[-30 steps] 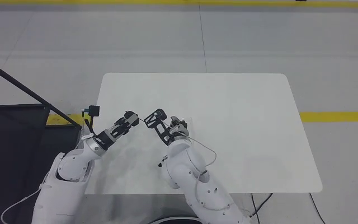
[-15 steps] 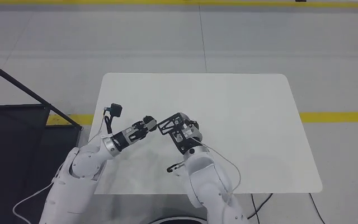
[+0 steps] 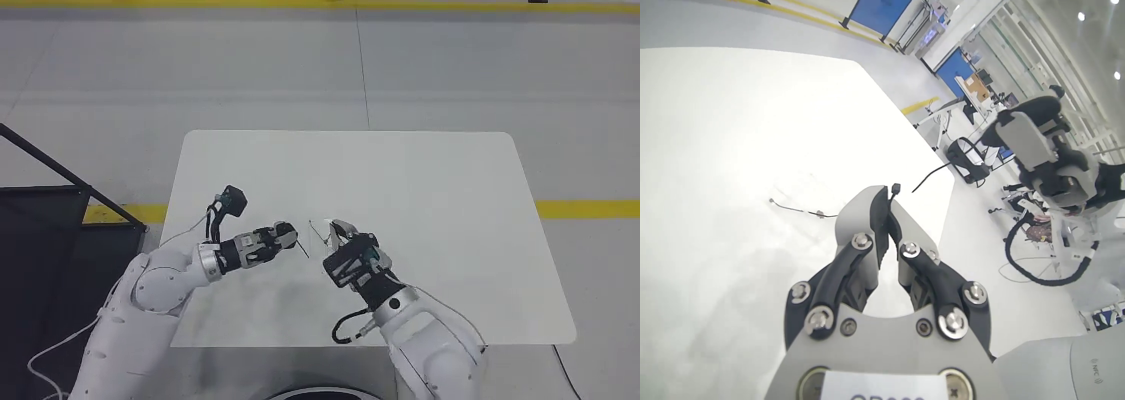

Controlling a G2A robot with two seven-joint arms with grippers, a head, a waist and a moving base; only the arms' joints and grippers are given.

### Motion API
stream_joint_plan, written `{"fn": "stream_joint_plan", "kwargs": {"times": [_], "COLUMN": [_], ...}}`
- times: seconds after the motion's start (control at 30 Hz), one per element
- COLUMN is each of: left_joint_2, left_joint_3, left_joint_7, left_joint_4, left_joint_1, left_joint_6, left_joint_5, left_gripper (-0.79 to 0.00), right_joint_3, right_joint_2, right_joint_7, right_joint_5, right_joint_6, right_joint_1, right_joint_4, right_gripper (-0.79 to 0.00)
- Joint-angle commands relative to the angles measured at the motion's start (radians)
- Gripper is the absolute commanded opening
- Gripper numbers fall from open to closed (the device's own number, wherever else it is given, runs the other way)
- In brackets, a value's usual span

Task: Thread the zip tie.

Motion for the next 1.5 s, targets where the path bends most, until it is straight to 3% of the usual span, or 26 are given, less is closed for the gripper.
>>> {"fn": "stream_joint_plan", "kwargs": {"times": [0.0, 0.17, 0.23, 0.67, 0.87, 1.13, 1.47], "left_joint_2": [0.001, 0.004, 0.004, 0.004, 0.007, 0.011, 0.019], "left_joint_3": [0.018, 0.072, 0.087, 0.101, 0.132, 0.193, 0.257], "left_joint_7": [-0.041, -0.167, -0.194, -0.166, -0.238, -0.452, -0.456], "left_joint_4": [0.005, 0.027, 0.035, 0.021, 0.048, 0.143, 0.198], "left_joint_1": [-0.027, -0.111, -0.139, -0.124, -0.16, -0.256, -0.316], "left_joint_6": [0.004, 0.024, 0.034, 0.044, 0.043, 0.014, 0.018], "left_joint_5": [-0.014, -0.049, -0.043, -0.03, -0.115, -0.392, -0.422], "left_gripper": [-0.785, -0.785, -0.785, -0.785, -0.785, -0.785, -0.785], "right_joint_3": [0.06, 0.142, 0.142, 0.139, 0.115, 0.097, 0.082], "right_joint_2": [0.011, 0.033, 0.033, 0.033, 0.051, 0.079, 0.096], "right_joint_7": [-0.062, -0.112, -0.112, -0.122, -0.282, -0.526, -0.595], "right_joint_5": [0.041, 0.093, 0.093, 0.097, -0.003, -0.159, -0.208], "right_joint_6": [-0.078, -0.211, -0.211, -0.208, -0.206, -0.172, -0.127], "right_joint_1": [-0.03, -0.059, -0.059, -0.057, -0.061, -0.092, -0.11], "right_joint_4": [-0.02, -0.039, -0.039, -0.041, -0.055, -0.034, -0.027], "right_gripper": [-0.785, -0.785, -0.785, -0.785, -0.785, -0.785, -0.785]}}
